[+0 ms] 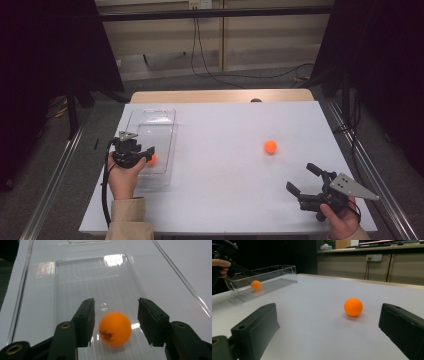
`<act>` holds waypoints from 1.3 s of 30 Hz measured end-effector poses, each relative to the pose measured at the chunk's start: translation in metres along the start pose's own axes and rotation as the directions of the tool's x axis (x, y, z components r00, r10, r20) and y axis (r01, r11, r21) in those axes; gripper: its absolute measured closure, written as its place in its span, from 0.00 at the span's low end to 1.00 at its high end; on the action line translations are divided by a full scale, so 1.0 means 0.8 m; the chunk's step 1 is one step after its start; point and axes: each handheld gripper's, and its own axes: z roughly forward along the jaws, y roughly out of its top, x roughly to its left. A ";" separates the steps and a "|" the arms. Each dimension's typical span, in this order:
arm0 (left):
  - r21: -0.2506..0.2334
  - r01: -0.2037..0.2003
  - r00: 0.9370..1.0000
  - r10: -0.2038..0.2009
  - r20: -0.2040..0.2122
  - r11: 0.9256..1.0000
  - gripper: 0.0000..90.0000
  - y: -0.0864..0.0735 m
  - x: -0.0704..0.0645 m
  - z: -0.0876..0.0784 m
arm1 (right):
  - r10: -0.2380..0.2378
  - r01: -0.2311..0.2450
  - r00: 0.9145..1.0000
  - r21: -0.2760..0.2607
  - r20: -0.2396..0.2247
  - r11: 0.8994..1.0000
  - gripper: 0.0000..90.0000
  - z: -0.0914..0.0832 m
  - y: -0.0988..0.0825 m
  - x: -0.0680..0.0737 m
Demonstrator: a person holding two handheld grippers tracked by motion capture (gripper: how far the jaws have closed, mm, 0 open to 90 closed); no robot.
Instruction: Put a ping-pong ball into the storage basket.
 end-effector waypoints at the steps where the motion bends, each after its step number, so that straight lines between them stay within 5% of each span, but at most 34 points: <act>1: 0.000 0.000 1.000 0.000 0.000 1.000 0.52 0.000 0.000 0.000 | 0.001 -0.001 1.000 0.001 0.000 1.000 0.02 0.000 0.000 0.000; 14: -0.020 0.005 1.000 -0.005 0.007 1.000 0.43 0.005 -0.006 -0.008 | 0.004 -0.004 1.000 0.000 0.002 1.000 0.02 0.000 0.000 0.000; 39: -0.053 -0.009 0.995 0.015 0.104 0.999 0.25 0.021 -0.032 -0.018 | 0.006 -0.006 1.000 0.001 0.003 1.000 0.02 0.000 0.000 0.000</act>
